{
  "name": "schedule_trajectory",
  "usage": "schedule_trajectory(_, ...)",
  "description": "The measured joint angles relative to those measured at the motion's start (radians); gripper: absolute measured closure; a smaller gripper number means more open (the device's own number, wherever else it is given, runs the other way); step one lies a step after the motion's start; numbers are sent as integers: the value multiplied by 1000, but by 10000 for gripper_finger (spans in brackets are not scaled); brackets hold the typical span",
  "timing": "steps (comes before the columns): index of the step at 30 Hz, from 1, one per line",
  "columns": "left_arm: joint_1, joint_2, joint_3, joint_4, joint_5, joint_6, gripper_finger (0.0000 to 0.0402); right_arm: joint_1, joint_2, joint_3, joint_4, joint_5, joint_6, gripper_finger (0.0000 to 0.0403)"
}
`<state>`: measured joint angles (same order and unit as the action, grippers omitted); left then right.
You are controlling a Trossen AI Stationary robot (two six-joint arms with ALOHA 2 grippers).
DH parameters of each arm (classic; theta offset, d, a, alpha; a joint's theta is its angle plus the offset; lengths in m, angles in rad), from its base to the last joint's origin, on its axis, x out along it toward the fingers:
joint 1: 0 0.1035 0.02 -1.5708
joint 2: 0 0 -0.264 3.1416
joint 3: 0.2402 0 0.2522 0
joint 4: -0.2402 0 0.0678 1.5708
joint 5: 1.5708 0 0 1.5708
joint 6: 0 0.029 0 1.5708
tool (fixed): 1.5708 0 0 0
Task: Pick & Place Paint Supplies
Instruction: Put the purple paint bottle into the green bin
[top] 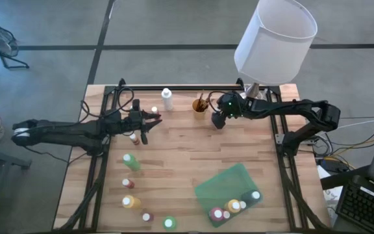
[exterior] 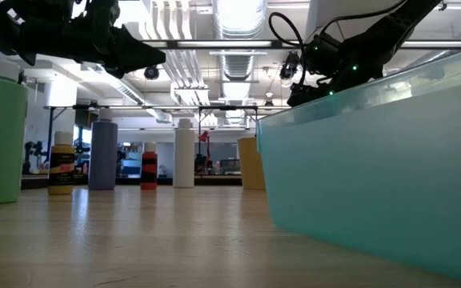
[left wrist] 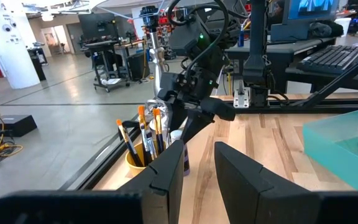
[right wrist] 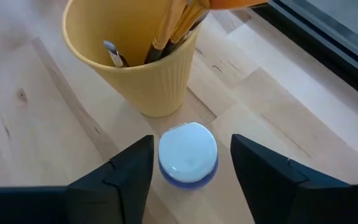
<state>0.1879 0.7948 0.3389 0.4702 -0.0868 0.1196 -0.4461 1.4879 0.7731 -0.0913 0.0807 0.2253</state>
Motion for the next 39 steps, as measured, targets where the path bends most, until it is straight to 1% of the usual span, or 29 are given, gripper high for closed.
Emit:
schedule_trajectory(9,0,0,0,0,0,0,305,0,0,1,-7,-5,-18,292)
schedule_trajectory(19,0,0,0,0,0,0,305,1,-2,1,-8,-10,-42,292)
schedule_trajectory(23,0,0,0,0,0,0,305,1,-29,1,-30,-21,-47,291)
schedule_trajectory(29,0,0,0,0,0,0,305,6,-149,1,-137,-36,-92,291)
schedule_trajectory(36,-1,0,0,0,0,0,305,29,-392,2,-294,-40,-183,289)
schedule_trajectory(39,-1,0,0,0,0,0,305,44,-502,2,-354,-108,-212,291)
